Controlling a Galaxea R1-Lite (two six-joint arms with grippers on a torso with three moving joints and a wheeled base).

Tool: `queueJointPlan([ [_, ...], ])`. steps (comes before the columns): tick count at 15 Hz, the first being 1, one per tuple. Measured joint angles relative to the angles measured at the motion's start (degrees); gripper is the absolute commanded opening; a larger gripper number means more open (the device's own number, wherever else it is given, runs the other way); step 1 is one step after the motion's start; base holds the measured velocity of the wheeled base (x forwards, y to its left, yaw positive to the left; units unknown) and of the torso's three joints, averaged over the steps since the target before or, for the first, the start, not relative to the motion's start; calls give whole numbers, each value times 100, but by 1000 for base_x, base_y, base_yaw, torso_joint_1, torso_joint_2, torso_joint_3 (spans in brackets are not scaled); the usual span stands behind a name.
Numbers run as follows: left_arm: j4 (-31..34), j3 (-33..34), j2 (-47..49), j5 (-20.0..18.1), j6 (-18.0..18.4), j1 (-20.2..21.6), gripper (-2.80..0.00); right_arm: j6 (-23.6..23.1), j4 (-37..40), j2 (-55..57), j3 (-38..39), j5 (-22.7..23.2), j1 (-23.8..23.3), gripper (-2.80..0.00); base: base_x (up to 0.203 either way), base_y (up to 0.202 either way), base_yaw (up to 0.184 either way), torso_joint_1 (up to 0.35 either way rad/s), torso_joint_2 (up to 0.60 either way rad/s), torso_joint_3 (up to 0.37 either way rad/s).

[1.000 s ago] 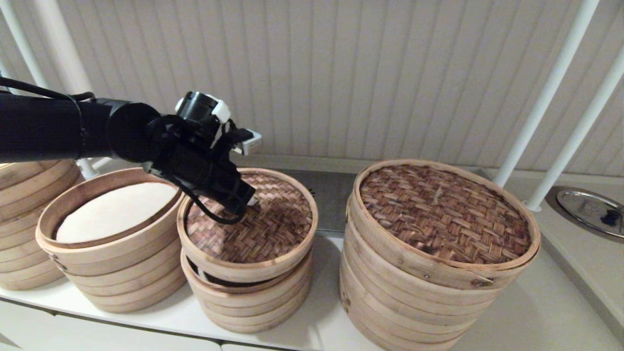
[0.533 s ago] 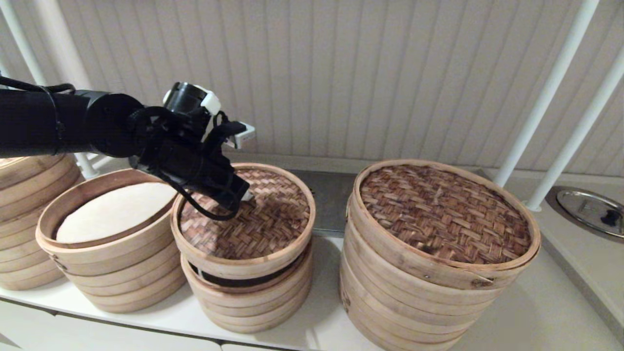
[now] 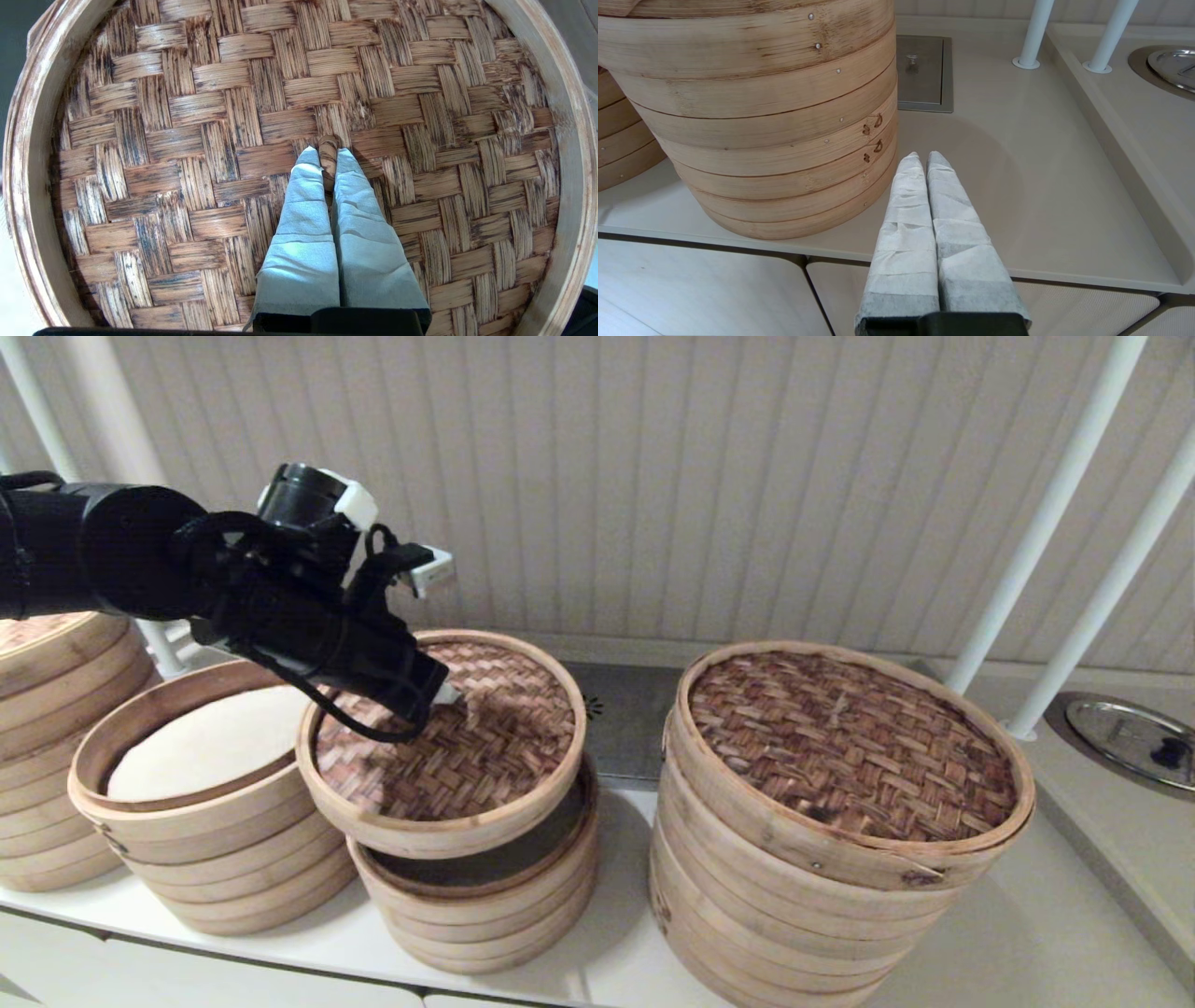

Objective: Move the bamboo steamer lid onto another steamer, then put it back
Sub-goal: Put the steamer

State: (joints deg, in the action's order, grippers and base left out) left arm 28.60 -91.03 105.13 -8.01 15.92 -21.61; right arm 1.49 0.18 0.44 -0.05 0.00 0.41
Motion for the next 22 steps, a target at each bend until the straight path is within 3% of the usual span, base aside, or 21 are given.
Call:
queueJointPlan([
  [17,-19,78,-348,-146,51,992,-280,0,0,0,0,0,0,-280,0,0,0,0,0,0],
  [22,-19,77,-342,-373,47,1376,-280,-1,0,0,-2,0,0,-280,0,0,0,0,0,0],
])
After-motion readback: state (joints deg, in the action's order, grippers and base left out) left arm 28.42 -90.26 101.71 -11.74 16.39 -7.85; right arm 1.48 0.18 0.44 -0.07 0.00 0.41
